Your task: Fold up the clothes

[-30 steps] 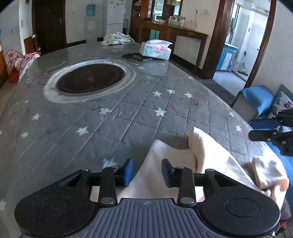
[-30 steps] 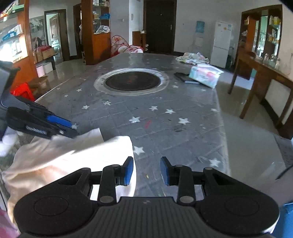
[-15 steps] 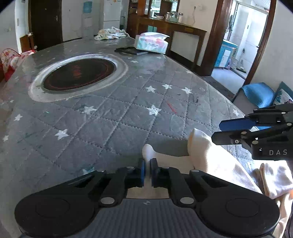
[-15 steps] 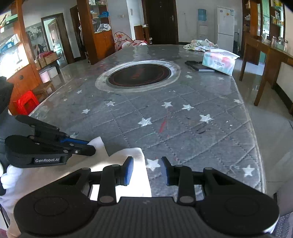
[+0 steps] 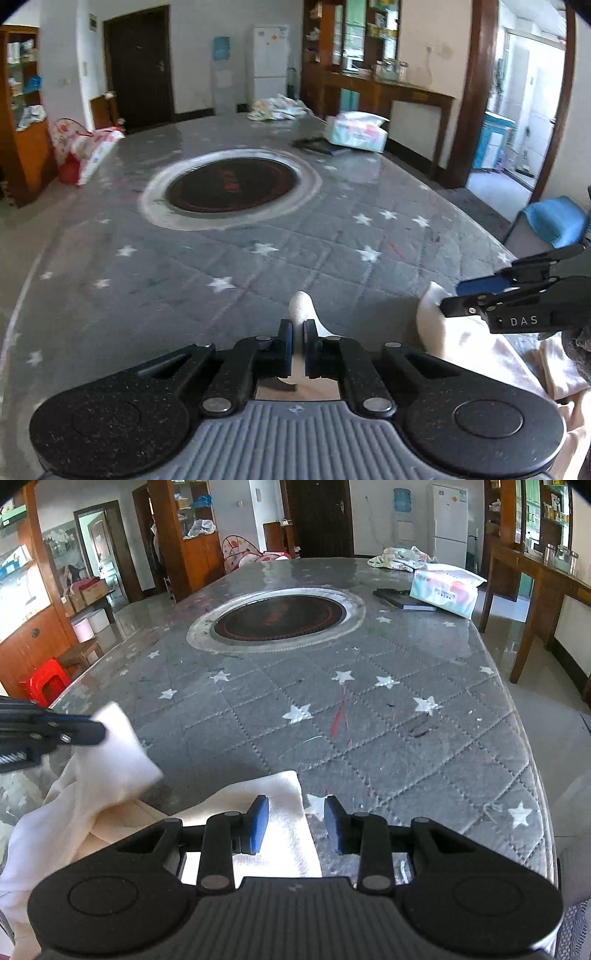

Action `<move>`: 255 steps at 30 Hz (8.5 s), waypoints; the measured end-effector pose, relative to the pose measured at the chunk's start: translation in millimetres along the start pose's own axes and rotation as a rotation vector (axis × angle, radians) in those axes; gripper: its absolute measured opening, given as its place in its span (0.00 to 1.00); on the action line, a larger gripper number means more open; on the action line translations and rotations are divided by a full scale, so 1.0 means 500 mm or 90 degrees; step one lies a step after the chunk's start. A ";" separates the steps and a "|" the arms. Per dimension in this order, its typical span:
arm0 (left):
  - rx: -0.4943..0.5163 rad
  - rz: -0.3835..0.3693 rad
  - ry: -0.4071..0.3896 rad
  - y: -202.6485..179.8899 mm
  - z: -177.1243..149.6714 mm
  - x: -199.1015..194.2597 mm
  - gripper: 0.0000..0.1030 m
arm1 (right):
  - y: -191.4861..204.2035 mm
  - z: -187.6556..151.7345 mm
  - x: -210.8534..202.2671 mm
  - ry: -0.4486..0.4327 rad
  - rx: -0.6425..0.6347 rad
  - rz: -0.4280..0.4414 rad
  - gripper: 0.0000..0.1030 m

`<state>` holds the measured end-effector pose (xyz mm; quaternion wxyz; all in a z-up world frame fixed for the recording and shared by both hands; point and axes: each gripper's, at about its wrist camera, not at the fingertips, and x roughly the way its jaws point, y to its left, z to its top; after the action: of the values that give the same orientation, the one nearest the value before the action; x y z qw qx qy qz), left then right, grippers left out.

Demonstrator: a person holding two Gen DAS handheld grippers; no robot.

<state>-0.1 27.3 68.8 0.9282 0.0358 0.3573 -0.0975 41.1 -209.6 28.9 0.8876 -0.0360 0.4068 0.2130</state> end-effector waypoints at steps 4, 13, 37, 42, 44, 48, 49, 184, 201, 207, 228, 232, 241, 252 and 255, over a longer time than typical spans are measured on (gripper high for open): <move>-0.010 0.034 -0.018 0.026 -0.010 -0.034 0.06 | 0.010 -0.003 0.006 0.006 -0.008 -0.015 0.32; -0.033 0.106 -0.032 0.083 -0.044 -0.089 0.06 | 0.027 -0.007 0.011 0.006 -0.025 -0.050 0.37; -0.138 0.236 0.074 0.288 -0.193 -0.176 0.13 | 0.007 -0.003 0.006 -0.010 0.006 -0.041 0.38; -0.122 0.145 0.058 0.242 -0.141 -0.153 0.25 | 0.008 0.002 0.015 -0.007 0.004 -0.025 0.36; -0.116 0.099 0.062 0.217 -0.124 -0.129 0.29 | 0.010 0.002 0.019 -0.003 0.000 -0.019 0.28; -0.100 0.034 0.079 0.174 -0.097 -0.069 0.30 | 0.015 0.002 0.022 -0.002 -0.007 -0.012 0.15; -0.095 0.029 0.083 0.166 -0.092 -0.053 0.30 | 0.016 0.002 0.019 -0.004 -0.010 -0.011 0.13; 0.136 -0.239 0.038 -0.140 -0.151 -0.023 0.21 | -0.059 -0.092 -0.092 -0.044 -0.071 -0.096 0.24; 0.148 -0.240 0.037 -0.154 -0.155 -0.026 0.35 | -0.122 -0.079 -0.189 -0.172 -0.004 -0.200 0.03; 0.154 -0.242 0.035 -0.156 -0.159 -0.027 0.37 | -0.187 -0.112 -0.259 -0.208 0.080 -0.279 0.03; 0.145 -0.236 0.036 -0.156 -0.161 -0.029 0.40 | -0.076 -0.082 -0.033 -0.073 -0.005 -0.135 0.13; 0.145 -0.236 0.036 -0.155 -0.162 -0.029 0.40 | -0.093 -0.090 -0.082 -0.122 0.007 -0.168 0.04; 0.154 -0.237 0.035 -0.155 -0.164 -0.031 0.41 | -0.190 -0.149 -0.263 -0.224 0.100 -0.287 0.04; 0.165 -0.238 0.039 -0.155 -0.169 -0.036 0.42 | -0.270 -0.238 -0.237 -0.131 0.205 -0.324 0.11; 0.160 -0.236 0.040 -0.154 -0.169 -0.037 0.43 | -0.249 -0.224 -0.218 -0.125 0.185 -0.298 0.12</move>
<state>-85.1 -33.5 18.9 0.8708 0.0881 0.3718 -0.3093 -50.4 -387.2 20.9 0.9435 0.0190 0.3260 -0.0556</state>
